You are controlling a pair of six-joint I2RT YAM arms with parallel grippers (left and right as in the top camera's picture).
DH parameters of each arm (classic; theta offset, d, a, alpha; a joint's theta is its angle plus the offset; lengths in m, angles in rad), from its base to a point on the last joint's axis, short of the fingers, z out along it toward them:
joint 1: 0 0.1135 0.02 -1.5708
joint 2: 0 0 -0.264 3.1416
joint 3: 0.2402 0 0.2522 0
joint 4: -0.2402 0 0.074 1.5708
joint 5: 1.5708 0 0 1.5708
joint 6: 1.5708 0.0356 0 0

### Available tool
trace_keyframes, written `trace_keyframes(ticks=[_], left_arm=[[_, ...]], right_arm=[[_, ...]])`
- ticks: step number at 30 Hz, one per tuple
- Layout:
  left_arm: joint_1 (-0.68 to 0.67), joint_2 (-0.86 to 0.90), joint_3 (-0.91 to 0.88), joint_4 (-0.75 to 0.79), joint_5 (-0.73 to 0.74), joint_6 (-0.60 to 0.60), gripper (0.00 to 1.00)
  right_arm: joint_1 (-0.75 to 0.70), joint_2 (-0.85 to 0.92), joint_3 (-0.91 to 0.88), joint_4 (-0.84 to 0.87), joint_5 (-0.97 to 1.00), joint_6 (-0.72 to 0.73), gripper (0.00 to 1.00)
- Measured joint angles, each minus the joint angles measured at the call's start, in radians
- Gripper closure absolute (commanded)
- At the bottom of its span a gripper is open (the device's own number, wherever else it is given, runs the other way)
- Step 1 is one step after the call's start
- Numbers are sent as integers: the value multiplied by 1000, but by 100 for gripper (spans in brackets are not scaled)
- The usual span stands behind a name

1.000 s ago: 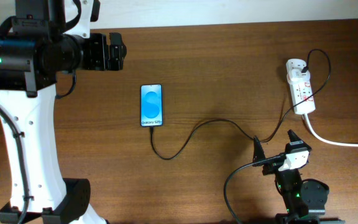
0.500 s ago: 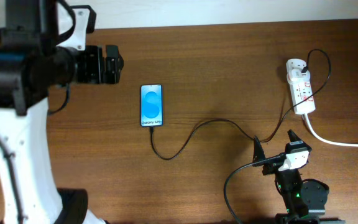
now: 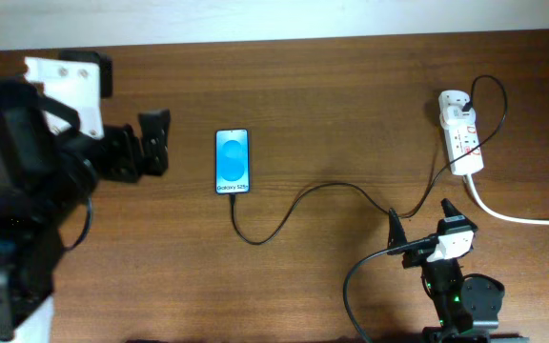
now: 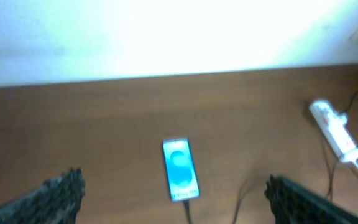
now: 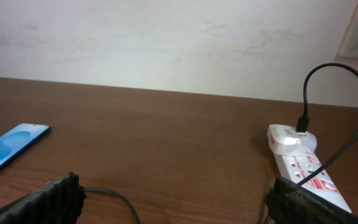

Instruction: Plug charger to phone and switch on socket

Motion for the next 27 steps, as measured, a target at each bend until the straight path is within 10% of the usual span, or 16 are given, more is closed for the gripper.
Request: trace_keyframes(ticks=[4, 8, 27], left_arm=[[1, -262, -806, 579, -5, 1, 1], [1, -389, -1160, 894, -7, 5, 1], [1, -1031, -1855, 1175, -30, 122, 1]], right_arm=[[1, 0, 0, 0, 3, 0, 2], [1, 0, 0, 0, 3, 0, 2], [1, -2, 0, 0, 3, 1, 2]])
